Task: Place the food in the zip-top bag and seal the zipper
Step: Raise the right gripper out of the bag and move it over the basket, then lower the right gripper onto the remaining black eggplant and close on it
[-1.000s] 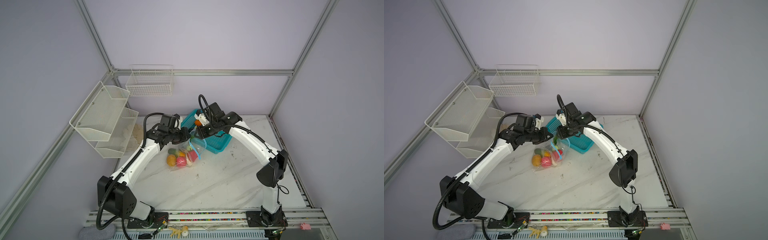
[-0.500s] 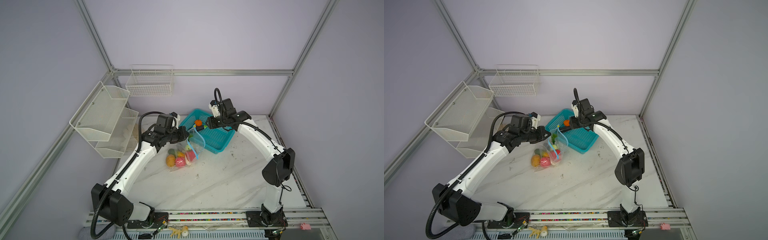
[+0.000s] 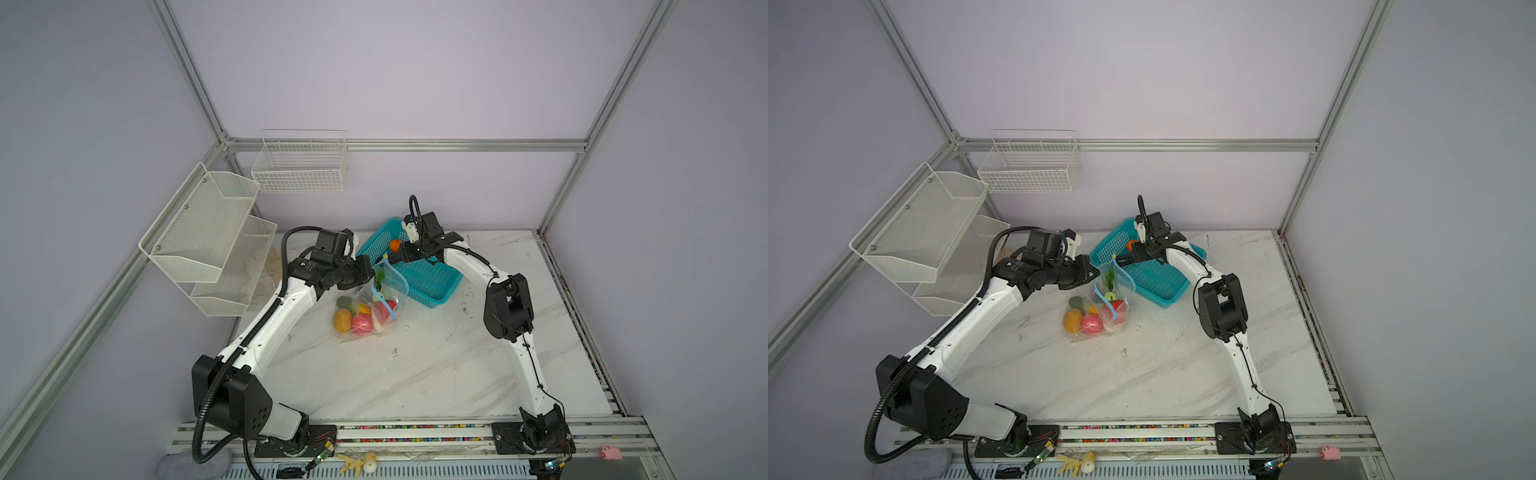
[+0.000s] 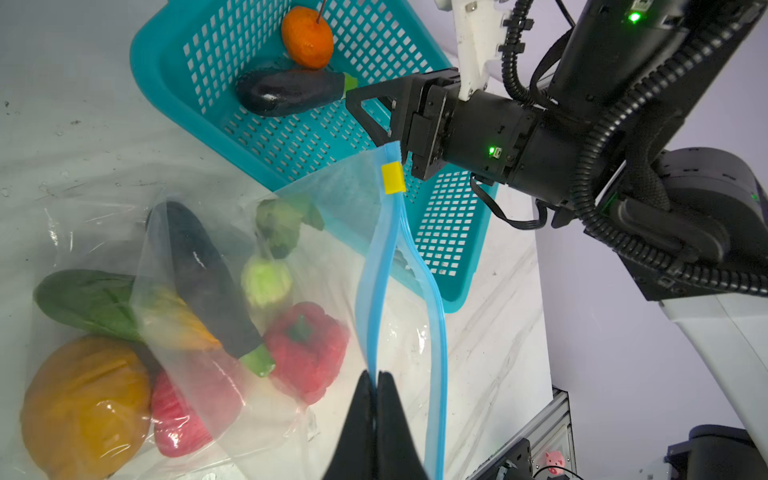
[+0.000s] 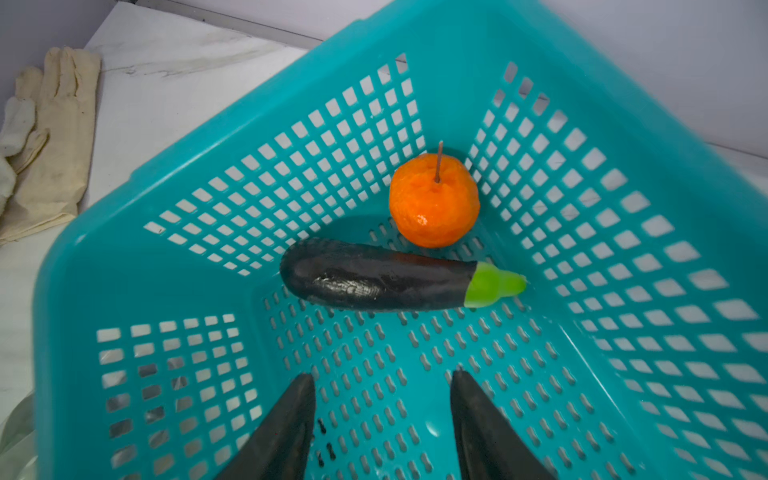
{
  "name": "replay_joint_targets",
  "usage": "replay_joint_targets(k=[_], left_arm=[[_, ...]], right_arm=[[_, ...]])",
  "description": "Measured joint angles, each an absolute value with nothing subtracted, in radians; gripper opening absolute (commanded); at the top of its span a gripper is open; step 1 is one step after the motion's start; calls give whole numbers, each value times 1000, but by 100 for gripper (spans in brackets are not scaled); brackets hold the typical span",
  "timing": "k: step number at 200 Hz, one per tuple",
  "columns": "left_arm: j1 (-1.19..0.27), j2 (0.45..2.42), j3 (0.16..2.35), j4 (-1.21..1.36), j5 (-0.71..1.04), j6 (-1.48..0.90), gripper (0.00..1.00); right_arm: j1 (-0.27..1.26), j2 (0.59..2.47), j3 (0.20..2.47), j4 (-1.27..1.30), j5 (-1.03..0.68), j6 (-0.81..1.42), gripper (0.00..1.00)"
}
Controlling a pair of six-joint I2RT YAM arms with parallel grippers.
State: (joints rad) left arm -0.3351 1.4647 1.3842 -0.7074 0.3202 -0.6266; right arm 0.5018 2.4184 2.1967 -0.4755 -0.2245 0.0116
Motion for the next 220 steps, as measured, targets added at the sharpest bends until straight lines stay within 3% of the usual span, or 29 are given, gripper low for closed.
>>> replay_joint_targets(k=[44, 140, 220], left_arm=[[-328, 1491, 1384, -721, 321, -625, 0], [-327, 1493, 1402, -727, 329, -625, 0], [-327, 1493, 1402, -727, 334, -626, 0]], right_arm=[[497, 2503, 2274, -434, -257, -12, 71], [476, 2715, 2492, -382, -315, -13, 82], [472, 2683, 2427, -355, -330, -17, 84]])
